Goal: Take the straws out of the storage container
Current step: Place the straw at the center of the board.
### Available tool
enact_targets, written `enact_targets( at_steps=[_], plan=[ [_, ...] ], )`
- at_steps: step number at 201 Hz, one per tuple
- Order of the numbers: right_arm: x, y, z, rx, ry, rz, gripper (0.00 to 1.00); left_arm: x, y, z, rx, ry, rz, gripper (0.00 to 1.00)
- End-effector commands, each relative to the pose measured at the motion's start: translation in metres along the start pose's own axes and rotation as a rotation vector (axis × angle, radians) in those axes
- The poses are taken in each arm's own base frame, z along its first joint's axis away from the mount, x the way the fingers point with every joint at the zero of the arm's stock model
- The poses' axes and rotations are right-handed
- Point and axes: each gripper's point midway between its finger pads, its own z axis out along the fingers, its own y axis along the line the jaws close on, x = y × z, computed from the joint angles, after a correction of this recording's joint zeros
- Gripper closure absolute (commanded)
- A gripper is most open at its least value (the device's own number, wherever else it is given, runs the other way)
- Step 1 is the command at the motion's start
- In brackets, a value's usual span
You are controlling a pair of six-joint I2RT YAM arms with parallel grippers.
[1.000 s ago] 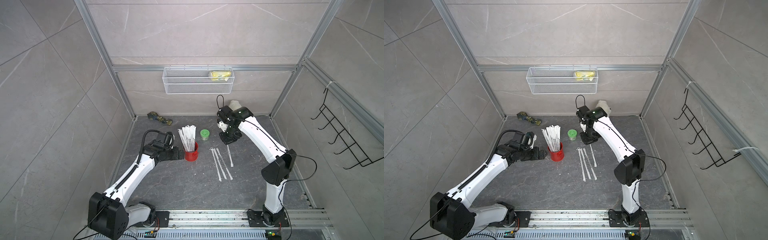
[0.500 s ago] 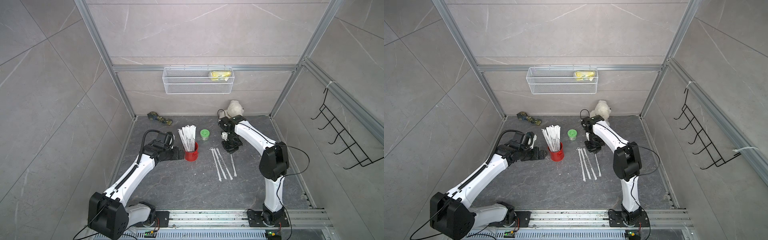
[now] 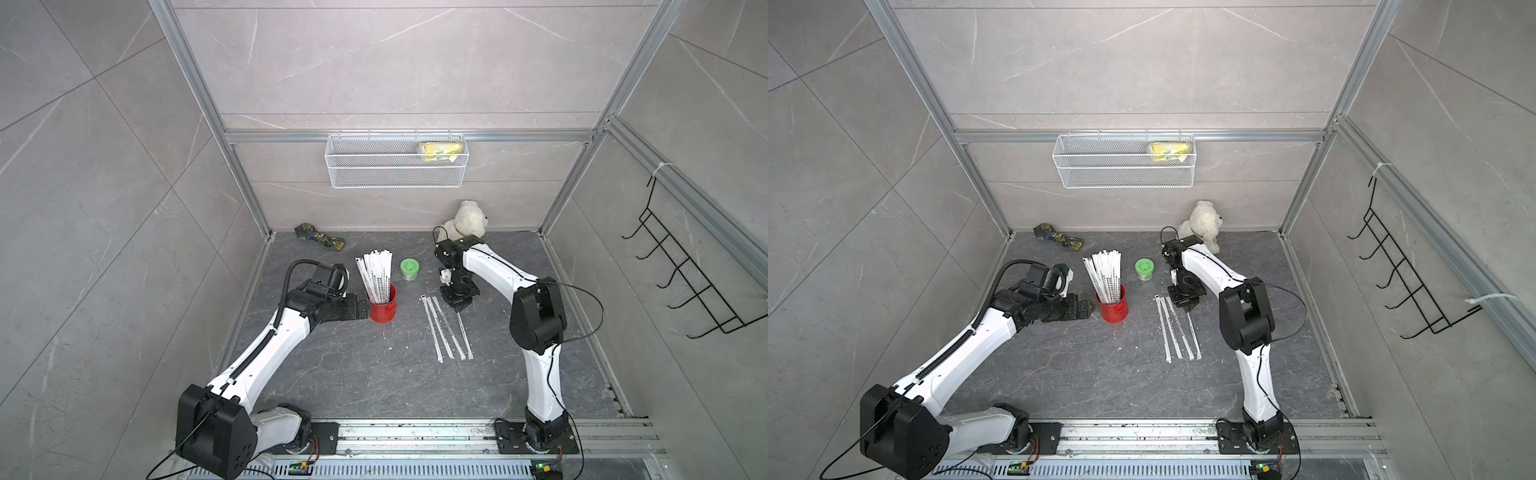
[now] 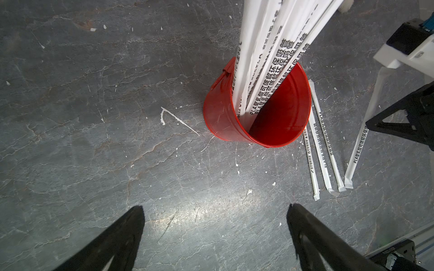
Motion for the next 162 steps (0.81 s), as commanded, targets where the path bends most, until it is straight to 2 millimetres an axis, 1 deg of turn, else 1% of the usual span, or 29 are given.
enact_targets(
  at_steps=[1, 66, 117, 138, 162],
  plan=[
    [0.0, -0.001, 0.013, -0.004, 0.036, 0.018, 0.87, -0.01, -0.012, -0.01, 0.037, -0.022, 0.029, 0.01],
    [0.0, -0.005, 0.033, 0.022, 0.098, 0.014, 0.86, -0.009, -0.012, -0.009, 0.036, -0.02, 0.032, 0.01],
    [-0.003, -0.005, 0.043, 0.022, 0.113, 0.013, 0.86, -0.009, -0.012, -0.009, 0.034, -0.021, 0.033, 0.01],
    [-0.004, -0.005, 0.044, 0.021, 0.113, 0.014, 0.85, -0.009, -0.012, -0.009, 0.034, -0.019, 0.033, 0.01],
    [-0.006, -0.004, 0.035, 0.012, 0.069, 0.014, 0.84, -0.01, -0.012, -0.009, 0.031, -0.021, 0.033, 0.01]
  ],
)
